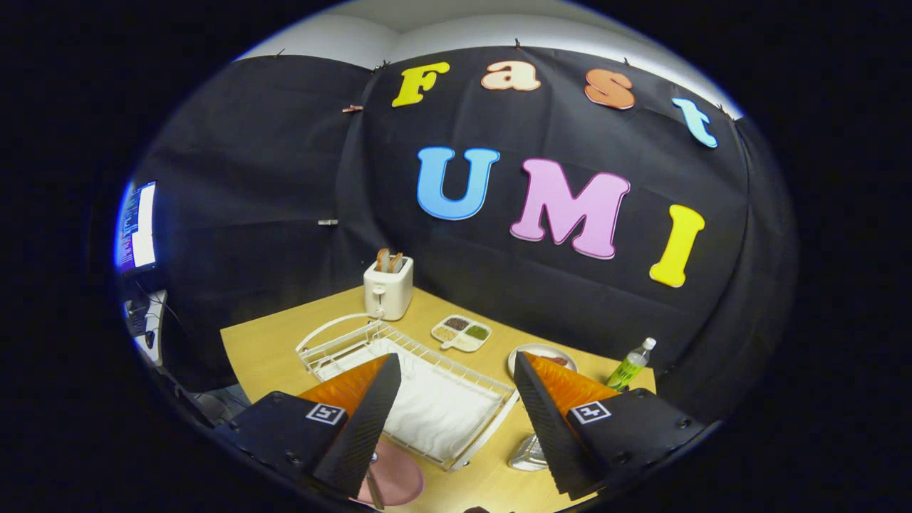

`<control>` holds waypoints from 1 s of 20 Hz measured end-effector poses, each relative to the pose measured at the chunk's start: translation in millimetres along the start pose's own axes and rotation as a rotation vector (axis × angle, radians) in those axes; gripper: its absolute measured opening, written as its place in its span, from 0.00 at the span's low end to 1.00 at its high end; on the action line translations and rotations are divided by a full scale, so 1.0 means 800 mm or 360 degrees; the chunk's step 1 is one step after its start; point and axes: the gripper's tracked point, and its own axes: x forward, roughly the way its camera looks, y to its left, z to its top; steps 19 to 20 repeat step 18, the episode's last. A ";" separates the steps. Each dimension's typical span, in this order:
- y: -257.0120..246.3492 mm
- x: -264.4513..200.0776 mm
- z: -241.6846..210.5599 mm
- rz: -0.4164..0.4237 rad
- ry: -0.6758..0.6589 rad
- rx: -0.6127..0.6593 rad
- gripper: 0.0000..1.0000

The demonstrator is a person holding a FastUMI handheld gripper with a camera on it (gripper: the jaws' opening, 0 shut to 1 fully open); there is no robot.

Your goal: Take the plate from the dish rack, then take the spoon from the basket and place it into the plate.

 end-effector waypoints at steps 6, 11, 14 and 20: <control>-0.033 0.019 0.023 -0.0082 -0.0091 0.0028 0.98; -0.053 0.040 0.000 -0.0082 -0.0023 0.0048 0.98; -0.066 0.050 0.001 -0.0082 -0.0030 0.0064 0.98; -0.070 0.048 -0.007 -0.0055 -0.0008 0.0058 0.98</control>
